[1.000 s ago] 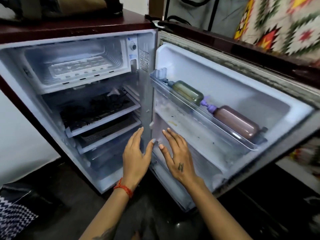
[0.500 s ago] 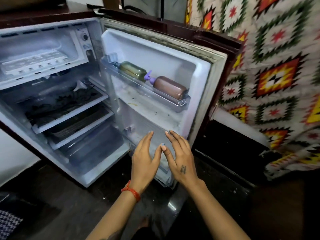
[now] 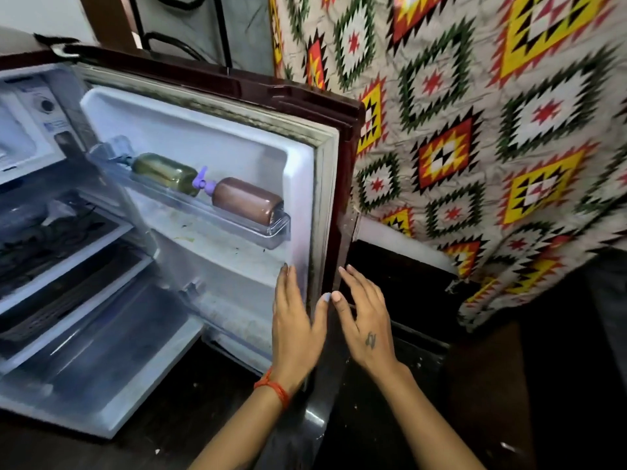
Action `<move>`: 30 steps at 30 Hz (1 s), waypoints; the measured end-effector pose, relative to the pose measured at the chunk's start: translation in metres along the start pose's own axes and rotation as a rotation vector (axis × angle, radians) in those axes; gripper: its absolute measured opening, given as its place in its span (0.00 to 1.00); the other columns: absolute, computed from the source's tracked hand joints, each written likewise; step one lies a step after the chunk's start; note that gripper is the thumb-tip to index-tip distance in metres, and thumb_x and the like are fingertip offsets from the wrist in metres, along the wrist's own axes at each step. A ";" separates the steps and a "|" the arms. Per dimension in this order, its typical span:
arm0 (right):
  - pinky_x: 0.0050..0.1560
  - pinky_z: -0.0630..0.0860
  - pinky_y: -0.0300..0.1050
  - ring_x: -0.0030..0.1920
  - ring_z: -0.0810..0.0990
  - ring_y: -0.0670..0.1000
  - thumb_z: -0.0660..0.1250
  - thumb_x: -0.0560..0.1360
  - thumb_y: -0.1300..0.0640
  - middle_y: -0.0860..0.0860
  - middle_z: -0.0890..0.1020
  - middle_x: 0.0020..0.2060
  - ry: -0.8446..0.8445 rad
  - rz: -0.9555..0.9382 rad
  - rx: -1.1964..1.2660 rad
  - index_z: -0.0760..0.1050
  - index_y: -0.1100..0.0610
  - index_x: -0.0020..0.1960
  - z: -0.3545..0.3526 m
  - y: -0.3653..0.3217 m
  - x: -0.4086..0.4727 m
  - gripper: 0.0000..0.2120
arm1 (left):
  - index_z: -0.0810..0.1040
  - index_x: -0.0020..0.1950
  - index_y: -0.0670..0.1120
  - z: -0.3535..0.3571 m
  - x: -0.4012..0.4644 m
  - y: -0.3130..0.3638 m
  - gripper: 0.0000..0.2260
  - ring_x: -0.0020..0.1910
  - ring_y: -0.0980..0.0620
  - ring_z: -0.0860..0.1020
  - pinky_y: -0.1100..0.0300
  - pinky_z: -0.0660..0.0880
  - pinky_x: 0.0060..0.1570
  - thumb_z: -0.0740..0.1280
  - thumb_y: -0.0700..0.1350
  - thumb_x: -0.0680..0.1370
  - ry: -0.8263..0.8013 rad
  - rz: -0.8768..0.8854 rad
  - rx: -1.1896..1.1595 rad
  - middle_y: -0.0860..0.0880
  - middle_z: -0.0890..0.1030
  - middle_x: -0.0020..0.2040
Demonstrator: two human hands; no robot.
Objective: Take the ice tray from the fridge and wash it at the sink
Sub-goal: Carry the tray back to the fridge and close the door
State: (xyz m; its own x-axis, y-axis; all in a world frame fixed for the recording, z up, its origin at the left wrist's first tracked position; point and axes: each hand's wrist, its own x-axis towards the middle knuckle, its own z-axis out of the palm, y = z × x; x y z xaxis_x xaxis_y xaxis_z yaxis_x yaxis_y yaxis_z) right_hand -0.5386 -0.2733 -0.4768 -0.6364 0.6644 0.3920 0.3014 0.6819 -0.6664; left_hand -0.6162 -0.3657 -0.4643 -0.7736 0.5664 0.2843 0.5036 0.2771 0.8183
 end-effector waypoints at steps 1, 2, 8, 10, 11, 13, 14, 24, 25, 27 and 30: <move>0.68 0.54 0.33 0.69 0.61 0.40 0.49 0.77 0.36 0.48 0.69 0.70 0.013 0.014 -0.002 0.67 0.51 0.71 -0.001 0.003 0.004 0.30 | 0.52 0.77 0.43 0.004 0.003 0.001 0.35 0.76 0.51 0.54 0.70 0.48 0.69 0.59 0.57 0.76 0.008 0.005 -0.004 0.44 0.54 0.78; 0.68 0.53 0.31 0.69 0.61 0.40 0.50 0.77 0.37 0.48 0.69 0.70 0.024 0.027 -0.003 0.67 0.51 0.71 -0.001 0.006 0.010 0.29 | 0.50 0.77 0.43 0.009 0.008 0.001 0.35 0.76 0.52 0.52 0.73 0.45 0.68 0.59 0.56 0.76 0.017 0.016 -0.010 0.44 0.52 0.78; 0.64 0.47 0.21 0.68 0.60 0.39 0.49 0.77 0.38 0.47 0.69 0.69 0.041 0.073 0.007 0.66 0.52 0.71 0.001 0.015 0.046 0.29 | 0.44 0.77 0.44 0.030 0.027 0.004 0.38 0.73 0.58 0.45 0.68 0.45 0.68 0.57 0.60 0.75 0.099 0.044 -0.009 0.45 0.47 0.78; 0.65 0.49 0.23 0.68 0.60 0.39 0.50 0.77 0.38 0.47 0.69 0.70 0.050 0.088 0.040 0.66 0.52 0.71 0.002 0.015 0.062 0.29 | 0.44 0.77 0.44 0.035 0.030 0.005 0.38 0.73 0.58 0.45 0.60 0.49 0.68 0.54 0.62 0.74 0.122 0.040 0.012 0.44 0.47 0.78; 0.66 0.50 0.26 0.68 0.60 0.39 0.51 0.78 0.39 0.47 0.69 0.70 0.047 0.097 0.061 0.66 0.52 0.72 0.003 0.015 0.069 0.28 | 0.44 0.77 0.45 0.038 0.031 0.005 0.38 0.73 0.59 0.44 0.59 0.49 0.68 0.54 0.62 0.74 0.132 0.034 0.021 0.44 0.47 0.78; 0.67 0.53 0.32 0.68 0.60 0.39 0.52 0.78 0.42 0.47 0.70 0.69 0.036 0.104 0.101 0.66 0.52 0.72 0.004 0.014 0.084 0.26 | 0.44 0.77 0.46 0.044 0.033 0.005 0.38 0.73 0.59 0.44 0.58 0.47 0.68 0.54 0.62 0.74 0.161 0.018 0.036 0.43 0.48 0.78; 0.67 0.54 0.34 0.67 0.61 0.39 0.52 0.78 0.43 0.47 0.70 0.69 0.036 0.104 0.124 0.66 0.53 0.72 0.005 0.013 0.092 0.25 | 0.44 0.77 0.45 0.047 0.034 0.006 0.38 0.72 0.59 0.44 0.58 0.47 0.68 0.55 0.62 0.74 0.184 0.009 0.041 0.42 0.49 0.77; 0.52 0.58 0.18 0.59 0.67 0.41 0.53 0.82 0.56 0.44 0.72 0.56 -0.058 0.081 0.324 0.70 0.60 0.68 0.007 0.029 0.142 0.18 | 0.49 0.75 0.51 0.082 0.057 0.011 0.33 0.75 0.50 0.53 0.56 0.55 0.72 0.62 0.54 0.76 0.455 -0.052 0.038 0.43 0.55 0.74; 0.50 0.59 0.18 0.57 0.68 0.42 0.54 0.82 0.56 0.44 0.72 0.54 -0.056 0.071 0.325 0.71 0.61 0.67 0.007 0.031 0.144 0.17 | 0.48 0.75 0.52 0.086 0.059 0.013 0.32 0.75 0.49 0.54 0.54 0.56 0.72 0.61 0.55 0.76 0.474 -0.066 0.035 0.44 0.55 0.74; 0.47 0.59 0.17 0.54 0.70 0.42 0.55 0.82 0.55 0.44 0.73 0.51 -0.058 0.030 0.341 0.73 0.61 0.65 0.006 0.035 0.146 0.17 | 0.48 0.74 0.55 0.093 0.063 0.017 0.32 0.75 0.48 0.54 0.51 0.57 0.72 0.62 0.54 0.76 0.518 -0.090 0.027 0.44 0.55 0.74; 0.45 0.60 0.16 0.49 0.70 0.36 0.53 0.80 0.48 0.45 0.75 0.48 -0.077 -0.069 0.368 0.75 0.61 0.62 0.002 0.039 0.147 0.21 | 0.49 0.74 0.53 0.101 0.063 0.020 0.32 0.75 0.48 0.54 0.57 0.54 0.73 0.62 0.54 0.76 0.592 -0.116 0.049 0.43 0.56 0.74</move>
State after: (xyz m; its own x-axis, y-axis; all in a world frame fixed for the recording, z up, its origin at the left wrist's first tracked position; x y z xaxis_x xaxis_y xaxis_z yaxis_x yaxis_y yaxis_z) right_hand -0.6218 -0.1494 -0.4469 -0.7016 0.5868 0.4043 -0.0101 0.5592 -0.8290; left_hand -0.6161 -0.2460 -0.4799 -0.8999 0.0066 0.4360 0.4098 0.3546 0.8404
